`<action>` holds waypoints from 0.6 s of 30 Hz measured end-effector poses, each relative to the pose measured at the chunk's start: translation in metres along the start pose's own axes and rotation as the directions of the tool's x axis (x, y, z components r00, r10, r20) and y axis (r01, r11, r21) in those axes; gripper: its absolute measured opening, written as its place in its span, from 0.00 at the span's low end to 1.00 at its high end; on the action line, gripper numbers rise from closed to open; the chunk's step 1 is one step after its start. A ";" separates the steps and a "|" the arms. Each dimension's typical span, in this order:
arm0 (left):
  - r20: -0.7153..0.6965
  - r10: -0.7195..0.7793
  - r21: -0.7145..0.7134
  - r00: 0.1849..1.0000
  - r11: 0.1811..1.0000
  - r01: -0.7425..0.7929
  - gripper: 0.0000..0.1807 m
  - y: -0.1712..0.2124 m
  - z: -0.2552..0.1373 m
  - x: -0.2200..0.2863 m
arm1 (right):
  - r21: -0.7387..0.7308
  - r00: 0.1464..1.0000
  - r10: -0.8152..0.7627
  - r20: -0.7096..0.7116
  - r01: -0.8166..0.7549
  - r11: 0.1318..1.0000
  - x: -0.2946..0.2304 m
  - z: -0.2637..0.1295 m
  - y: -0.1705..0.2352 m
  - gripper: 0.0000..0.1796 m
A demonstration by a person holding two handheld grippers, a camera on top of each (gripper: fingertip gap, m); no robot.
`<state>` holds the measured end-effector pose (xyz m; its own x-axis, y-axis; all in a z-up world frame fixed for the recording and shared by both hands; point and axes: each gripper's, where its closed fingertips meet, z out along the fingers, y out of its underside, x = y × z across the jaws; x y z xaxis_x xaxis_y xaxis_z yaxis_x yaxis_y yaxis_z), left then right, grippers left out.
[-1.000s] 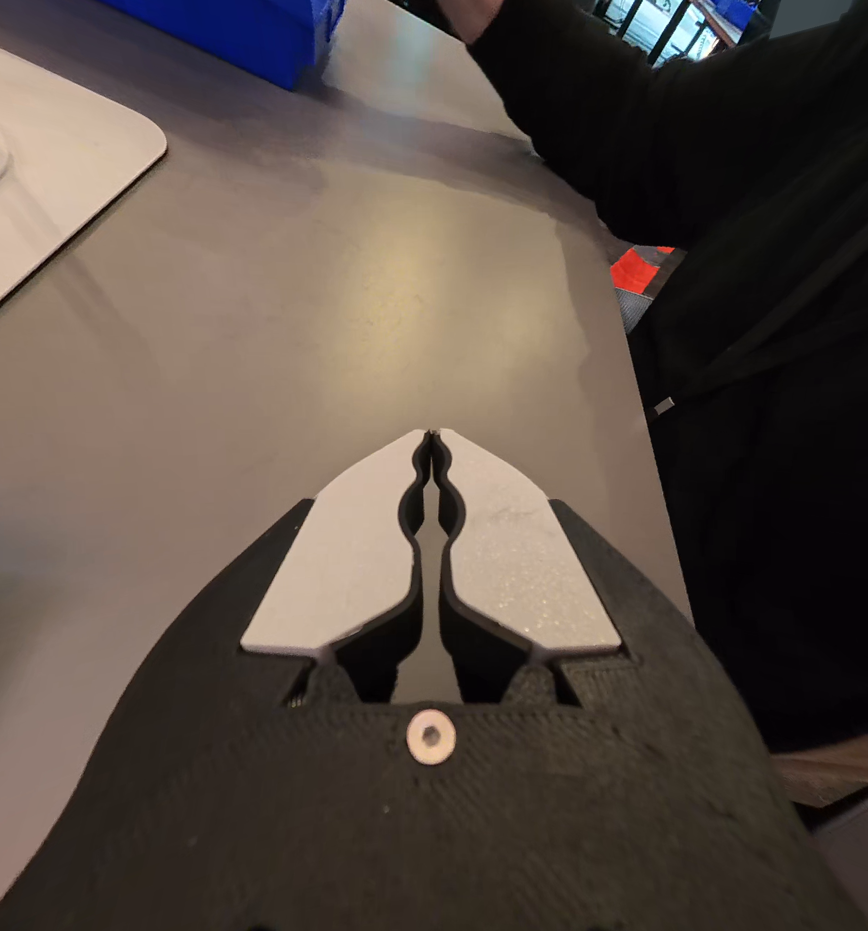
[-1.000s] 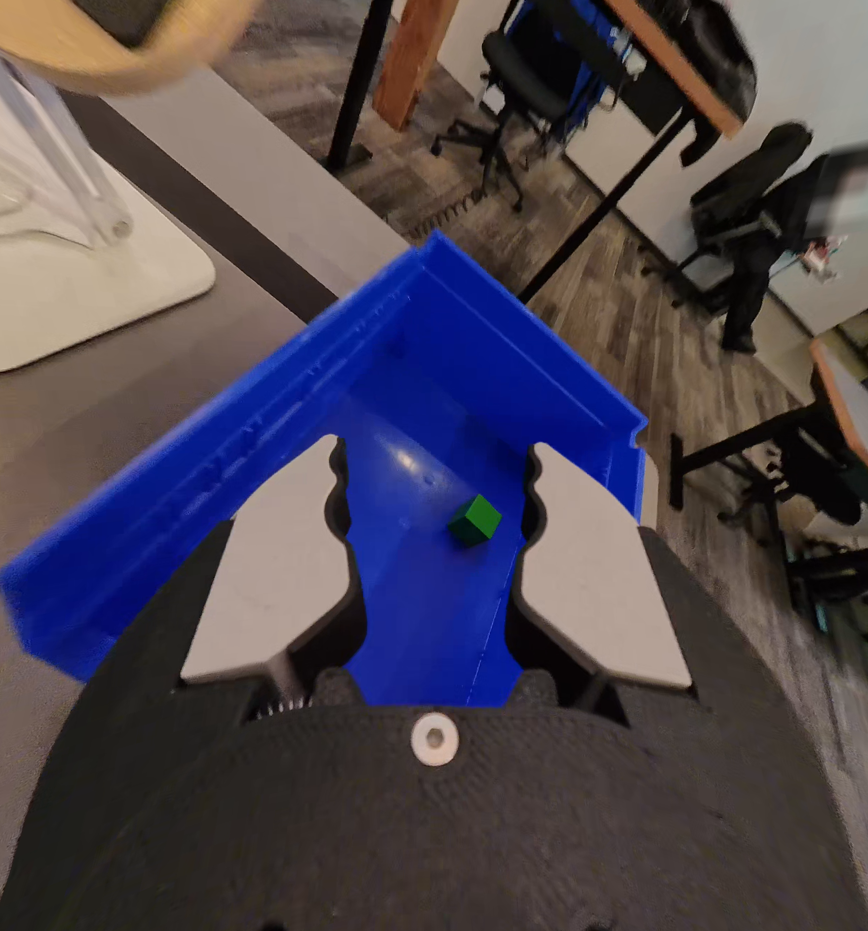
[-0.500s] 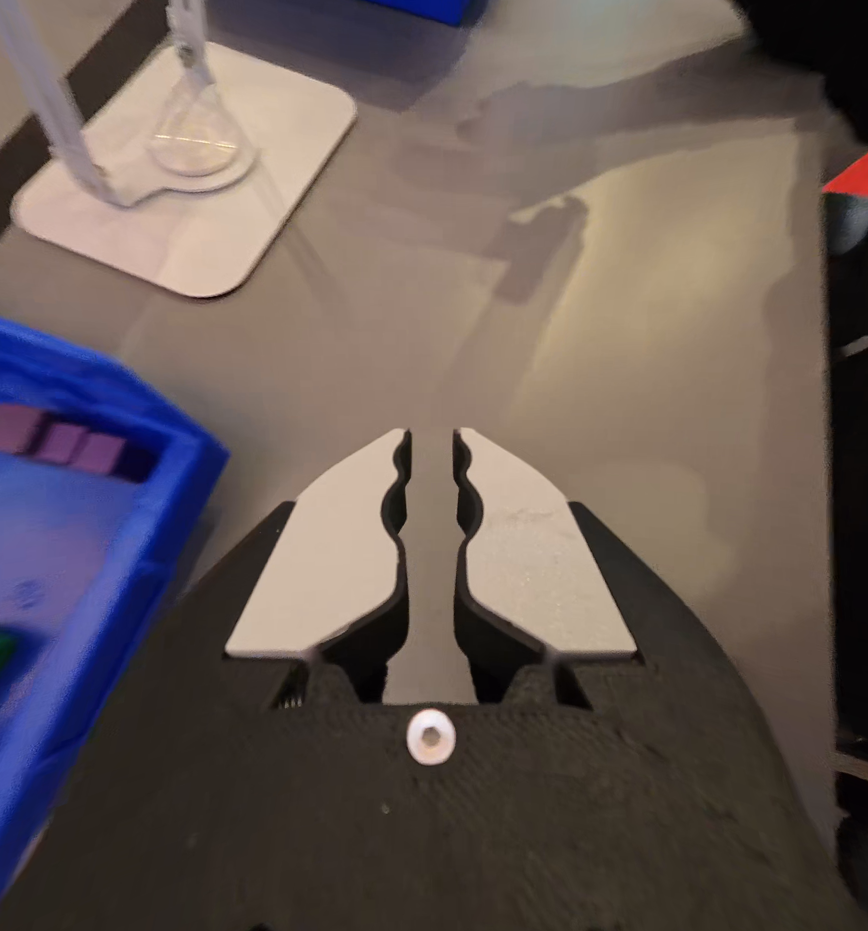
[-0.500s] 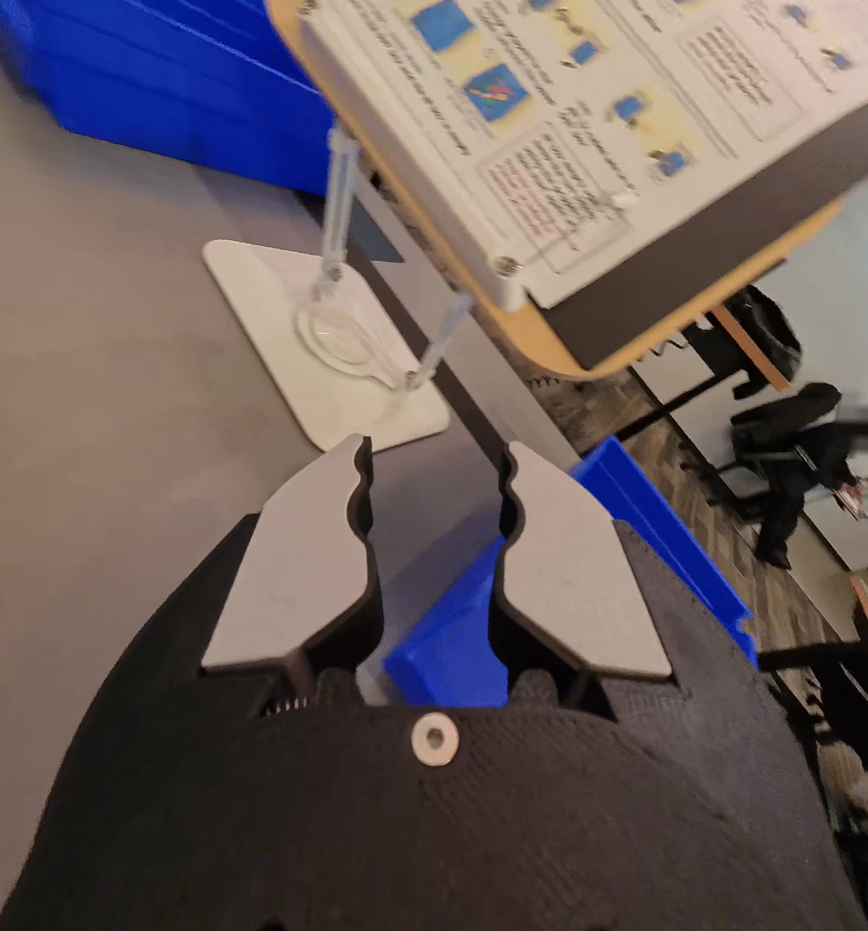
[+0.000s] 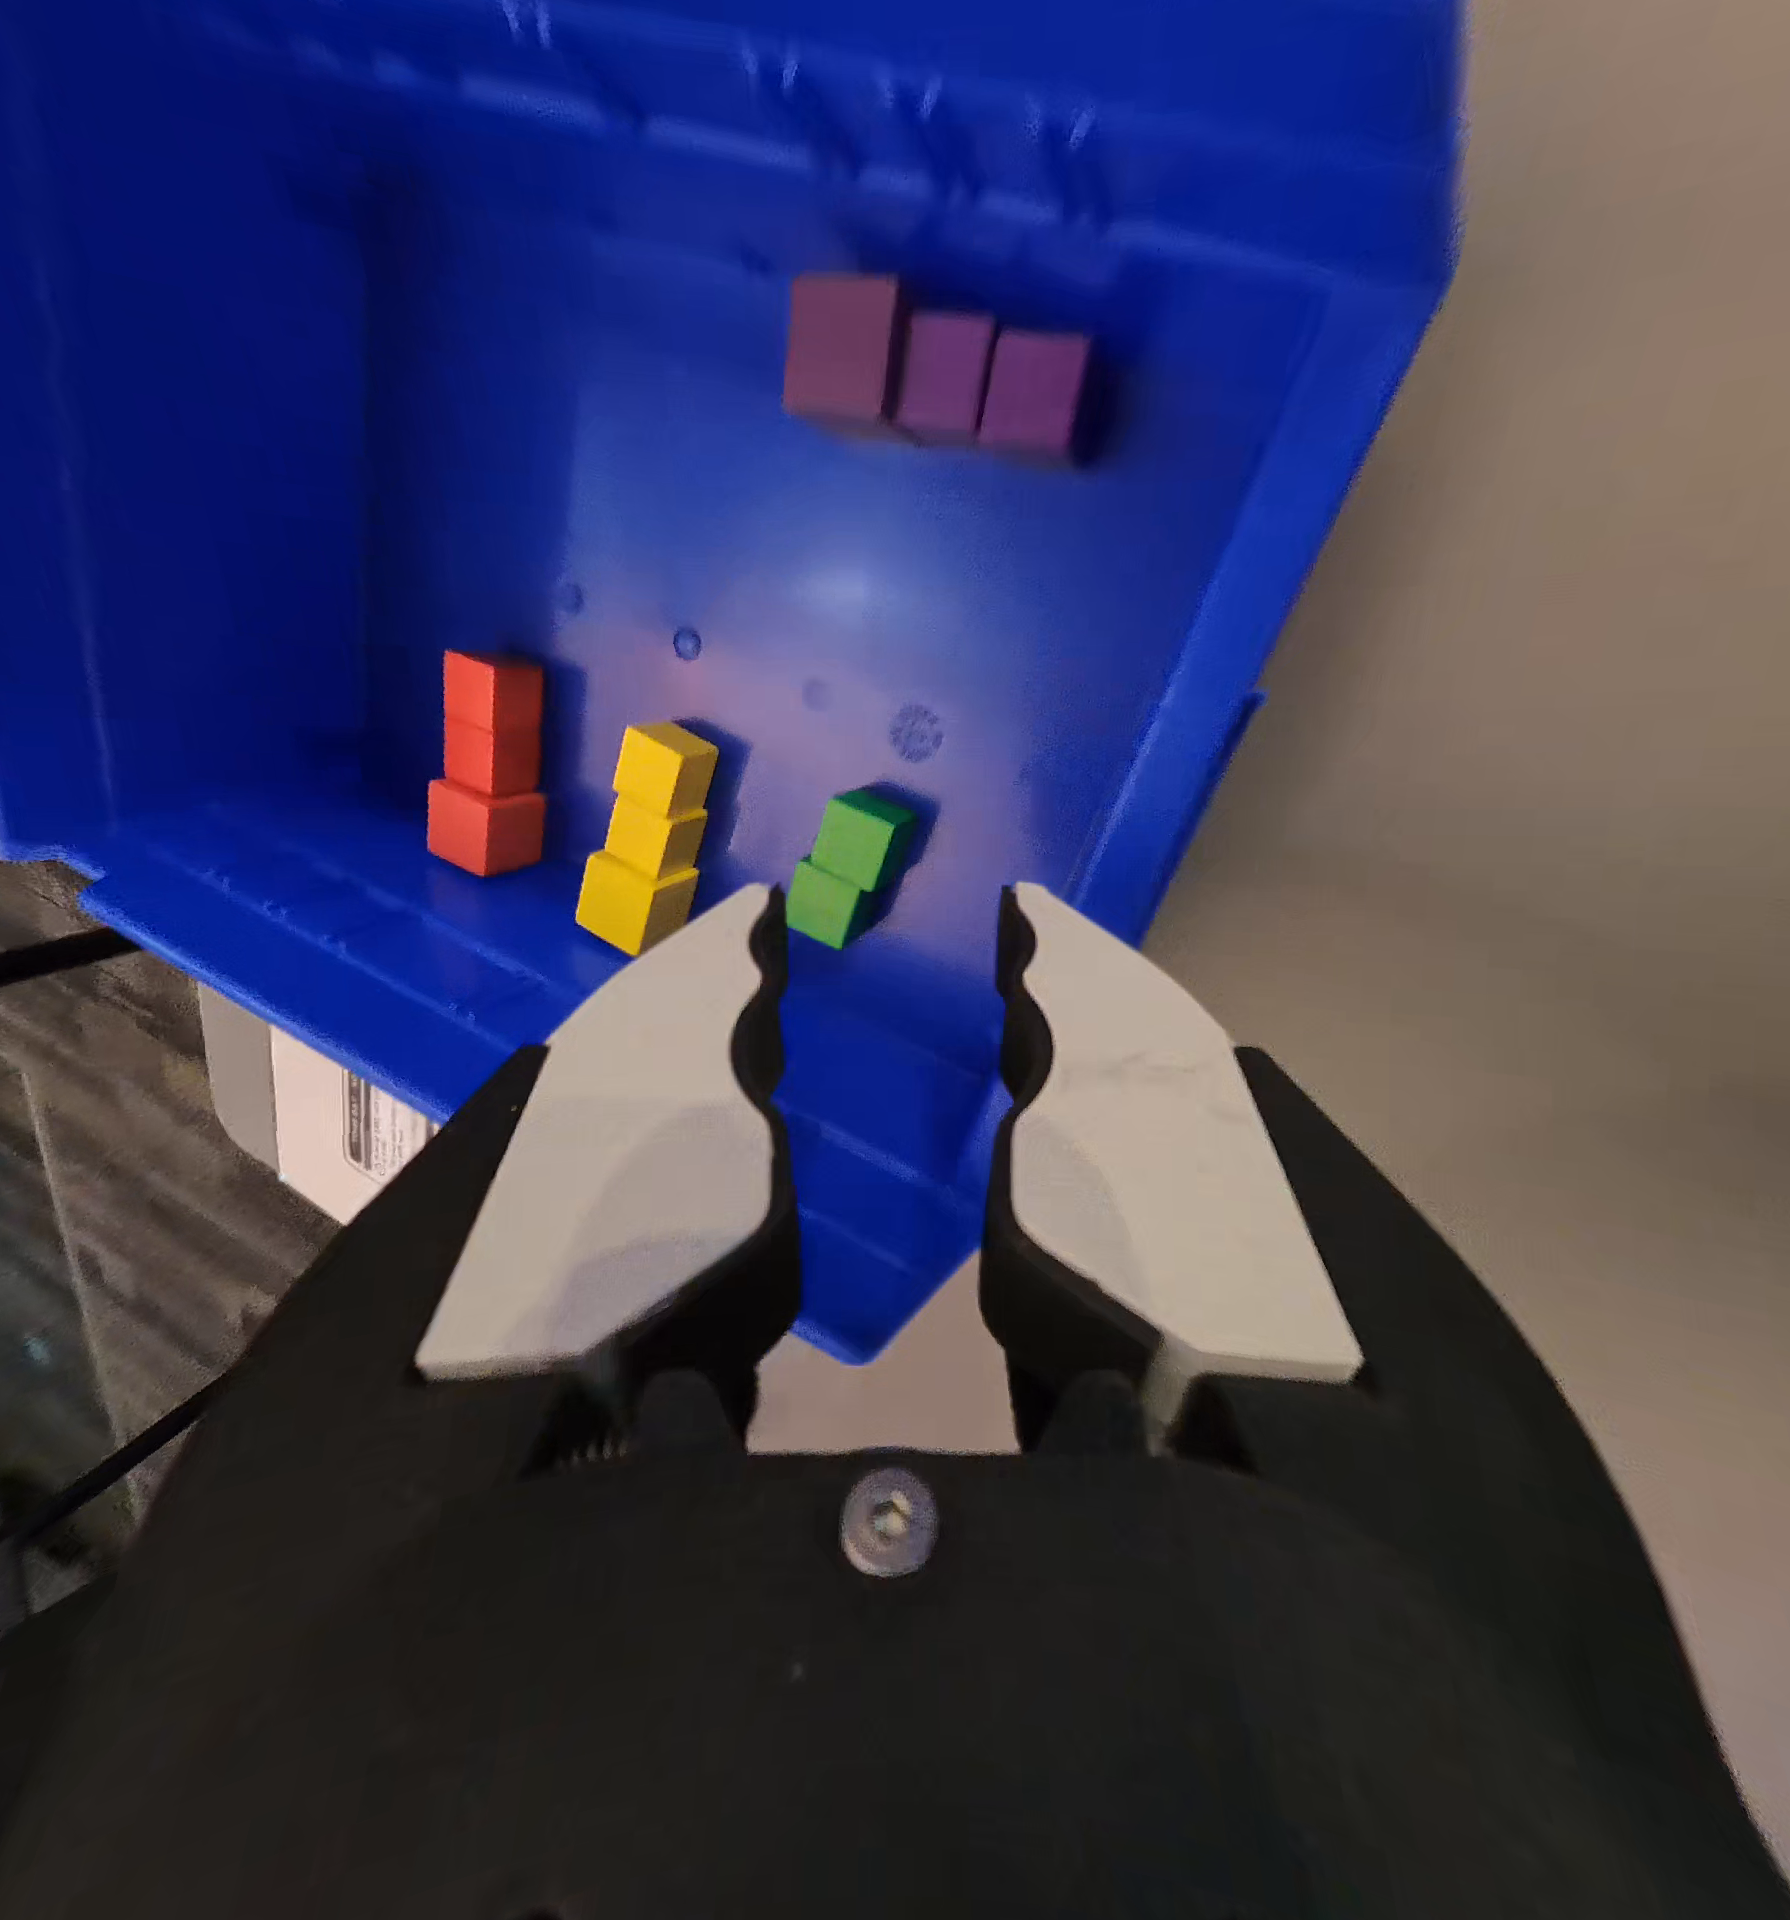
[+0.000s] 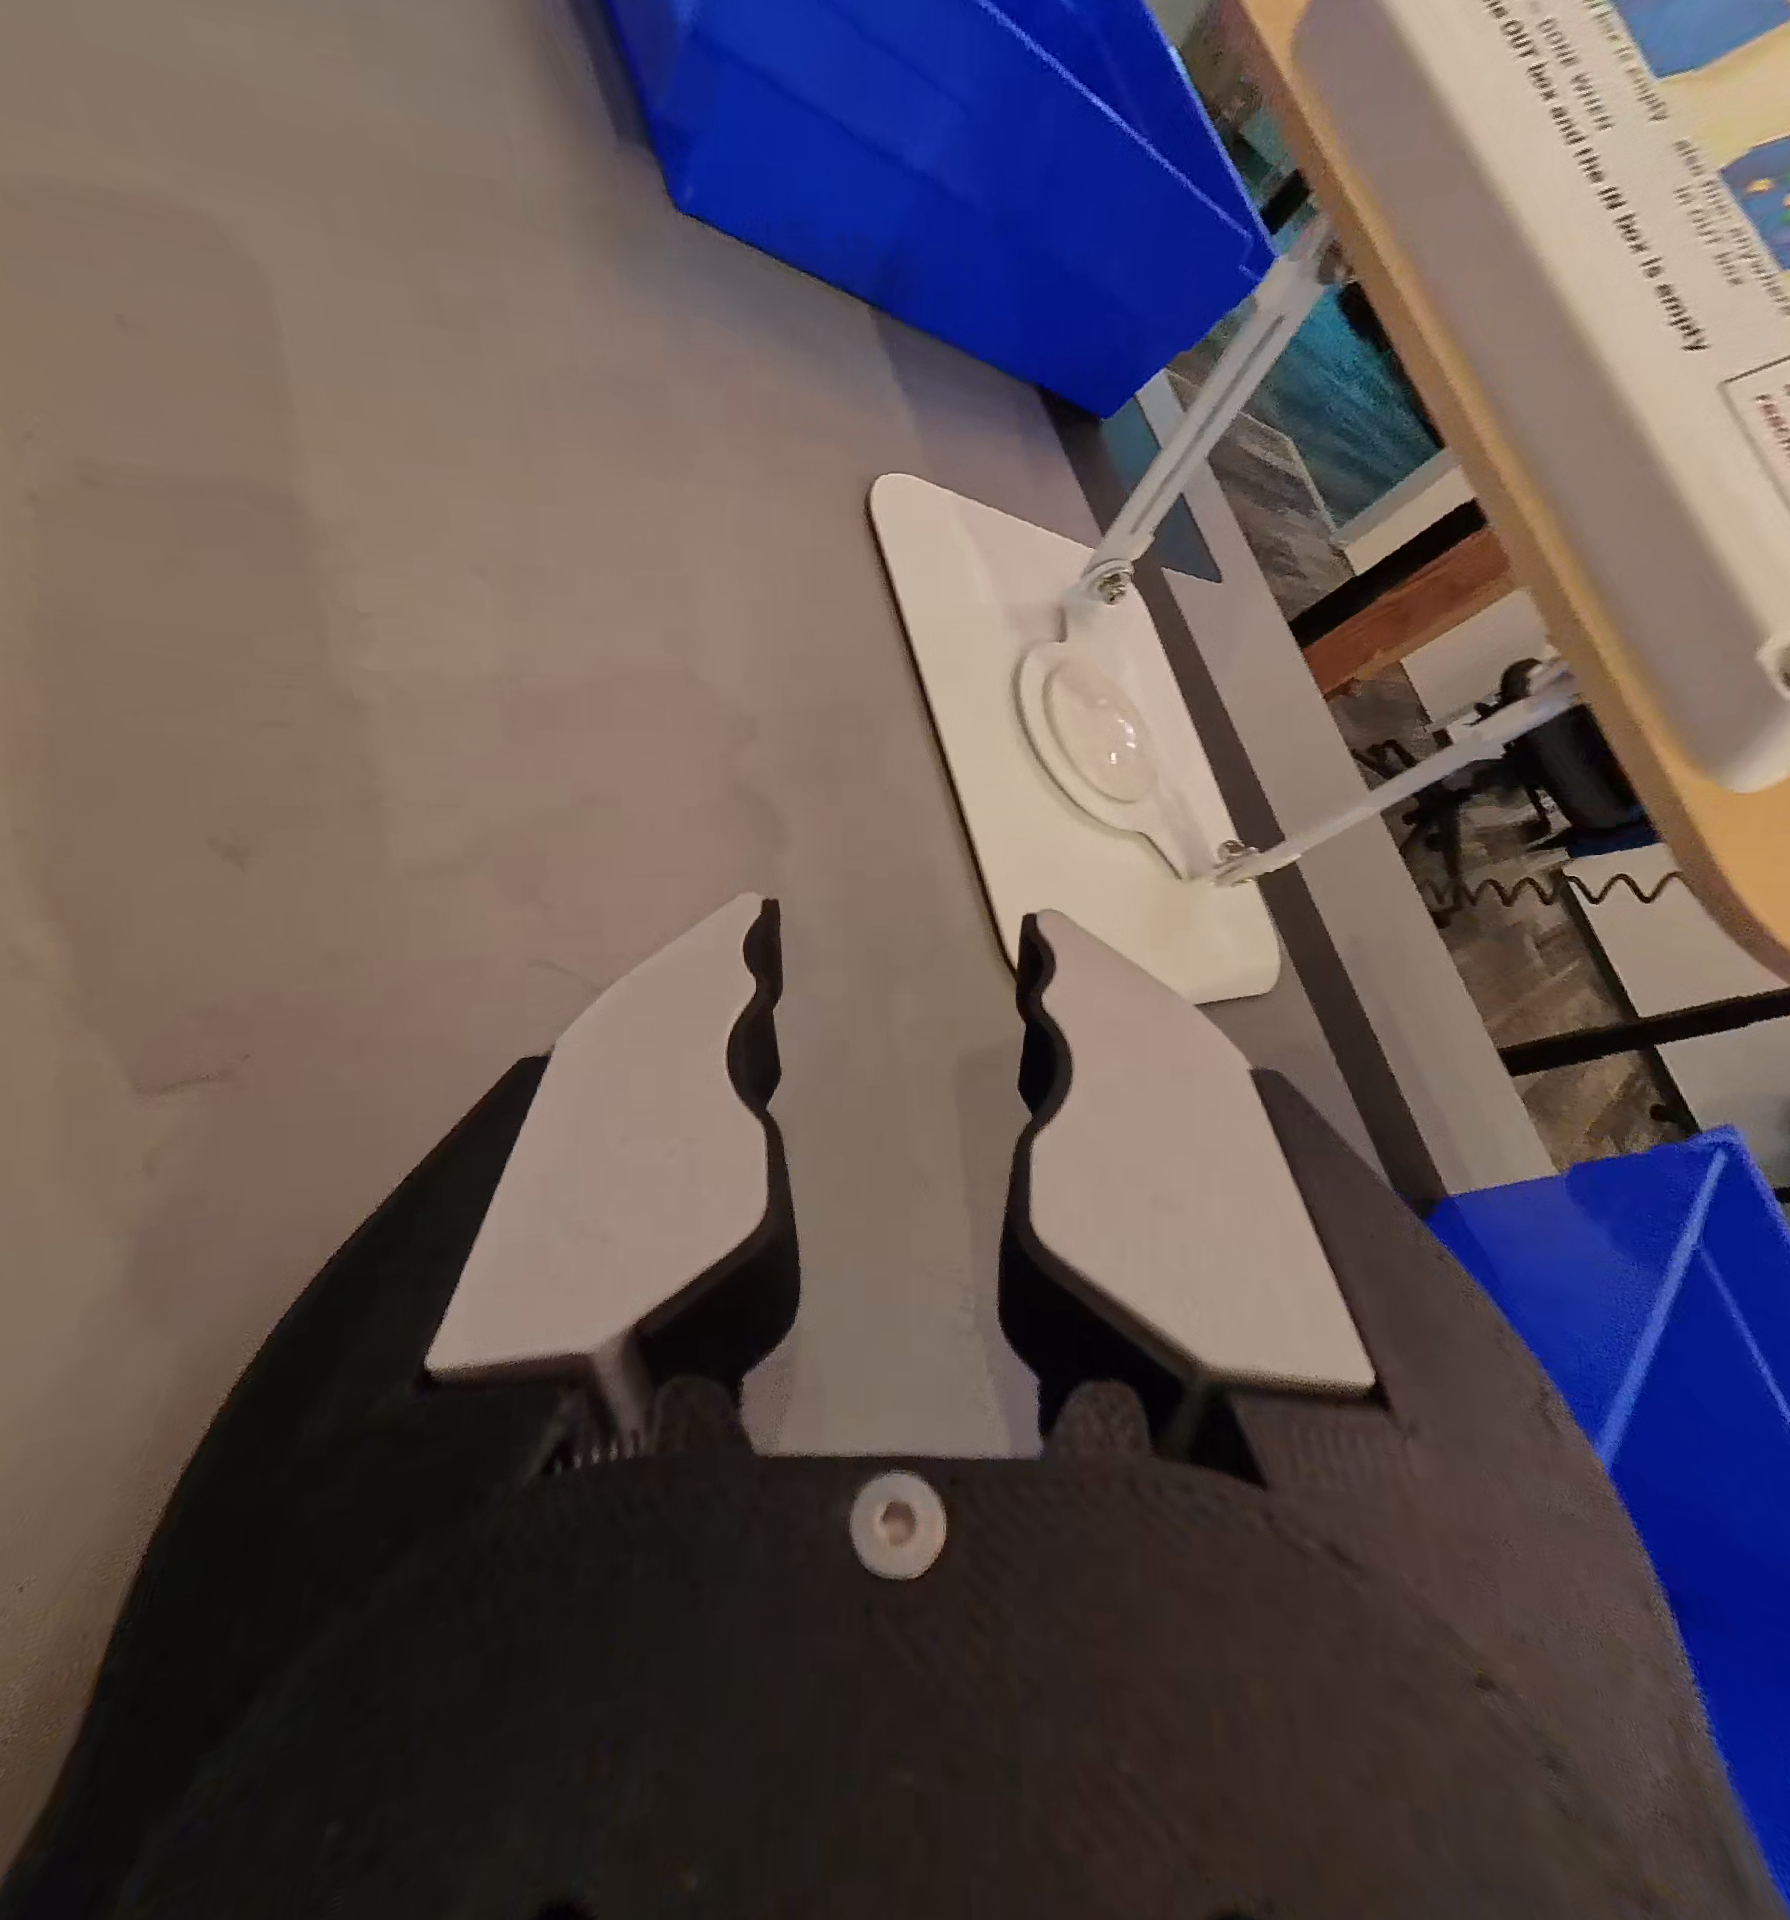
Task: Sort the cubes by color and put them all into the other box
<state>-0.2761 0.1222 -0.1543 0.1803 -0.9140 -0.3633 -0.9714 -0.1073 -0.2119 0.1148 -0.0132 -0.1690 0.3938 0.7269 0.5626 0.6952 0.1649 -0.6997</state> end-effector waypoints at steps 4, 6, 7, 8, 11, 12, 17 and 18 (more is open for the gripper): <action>-0.044 0.060 -0.118 0.997 0.991 -0.065 0.21 0.013 0.023 -0.009 | -0.007 0.999 -0.012 0.035 0.013 1.000 -0.009 0.005 0.003 0.24; -0.064 0.098 -0.184 0.993 0.977 -0.108 0.21 0.019 0.033 -0.011 | -0.008 0.999 -0.009 0.049 0.010 1.000 -0.012 0.006 0.005 0.24; -0.073 0.113 -0.213 0.991 0.969 -0.126 0.21 0.021 0.037 -0.012 | -0.008 0.998 -0.009 0.056 0.009 1.000 -0.013 0.006 0.005 0.24; -0.089 0.120 -0.236 0.989 0.962 -0.138 0.22 0.023 0.041 -0.012 | -0.008 0.998 -0.008 0.061 0.009 1.000 -0.014 0.007 0.006 0.24; -0.112 0.155 -0.306 0.982 0.934 -0.182 0.22 0.030 0.052 -0.016 | -0.006 0.997 -0.008 0.075 0.008 1.000 -0.017 0.007 0.007 0.24; -0.120 0.161 -0.327 0.980 0.925 -0.192 0.23 0.032 0.055 -0.017 | -0.007 0.997 -0.008 0.079 0.009 1.000 -0.017 0.007 0.007 0.24; -0.148 0.210 -0.443 0.966 0.859 -0.255 0.25 0.047 0.067 -0.023 | -0.006 0.995 -0.015 0.094 0.015 1.000 -0.022 0.007 0.007 0.24; -0.158 0.208 -0.452 0.965 0.854 -0.258 0.25 0.047 0.069 -0.023 | -0.006 0.995 -0.015 0.098 0.015 1.000 -0.022 0.007 0.007 0.24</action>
<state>-0.3156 0.1653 -0.2188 -0.0529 -0.9664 -0.2517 -0.9460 -0.0322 0.3226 0.1066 -0.0235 -0.1894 0.3227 0.7863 0.5269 0.7044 0.1724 -0.6885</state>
